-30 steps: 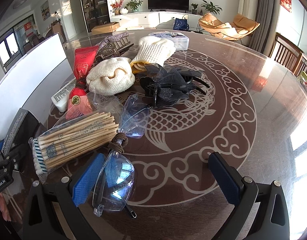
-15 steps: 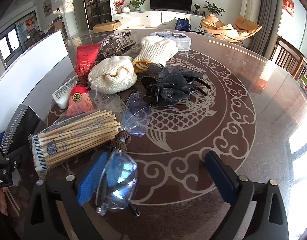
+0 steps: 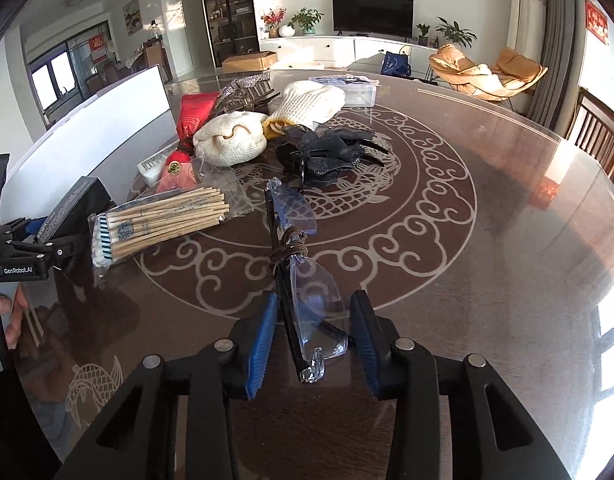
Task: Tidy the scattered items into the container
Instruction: 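Lift the black box with the left gripper while the right gripper grasps the safety glasses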
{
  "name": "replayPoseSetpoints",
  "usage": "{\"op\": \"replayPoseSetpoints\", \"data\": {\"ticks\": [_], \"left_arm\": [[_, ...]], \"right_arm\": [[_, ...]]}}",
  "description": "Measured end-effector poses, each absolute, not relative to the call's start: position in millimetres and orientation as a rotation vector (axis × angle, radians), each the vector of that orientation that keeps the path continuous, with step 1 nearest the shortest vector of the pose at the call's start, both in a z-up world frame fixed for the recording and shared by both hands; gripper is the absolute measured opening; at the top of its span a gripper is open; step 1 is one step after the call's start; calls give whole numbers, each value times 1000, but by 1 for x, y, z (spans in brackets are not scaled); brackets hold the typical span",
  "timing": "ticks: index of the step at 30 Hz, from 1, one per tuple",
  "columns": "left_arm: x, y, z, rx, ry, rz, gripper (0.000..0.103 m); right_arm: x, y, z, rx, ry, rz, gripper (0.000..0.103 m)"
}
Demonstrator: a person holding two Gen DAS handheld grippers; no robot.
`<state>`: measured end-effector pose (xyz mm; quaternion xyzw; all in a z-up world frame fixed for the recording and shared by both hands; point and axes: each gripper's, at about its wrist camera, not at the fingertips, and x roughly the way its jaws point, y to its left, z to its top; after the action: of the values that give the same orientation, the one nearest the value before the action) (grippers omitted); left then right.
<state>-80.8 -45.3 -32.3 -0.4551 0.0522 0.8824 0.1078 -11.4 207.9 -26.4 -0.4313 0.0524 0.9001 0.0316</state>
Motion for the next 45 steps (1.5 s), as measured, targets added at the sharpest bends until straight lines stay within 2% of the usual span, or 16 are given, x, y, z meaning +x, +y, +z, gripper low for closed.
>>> {"op": "replayPoseSetpoints", "data": {"ticks": [1, 2, 4, 9, 41, 44, 45], "left_arm": [[-81, -45, -33, -1340, 155, 2596, 103], [-81, -46, -32, -1340, 155, 2596, 103], [-80, -47, -32, -1340, 155, 2594, 103], [-79, -46, -31, -1371, 135, 2618, 103], [-78, -47, -32, -1361, 166, 2589, 103], [-76, -46, -31, -1353, 175, 2570, 103], [-76, -45, -31, -1348, 180, 2562, 103]], "right_arm": [[-17, 207, -28, -1364, 139, 2761, 86], [-21, 205, -28, -1383, 95, 2755, 90], [-30, 200, -30, -1412, 15, 2756, 90], [-44, 201, -34, -1459, 11, 2761, 103], [-58, 202, -35, -1461, 12, 2756, 103], [-57, 202, -33, -1439, -1, 2748, 99], [-56, 201, -32, -1430, 2, 2761, 89]]}}
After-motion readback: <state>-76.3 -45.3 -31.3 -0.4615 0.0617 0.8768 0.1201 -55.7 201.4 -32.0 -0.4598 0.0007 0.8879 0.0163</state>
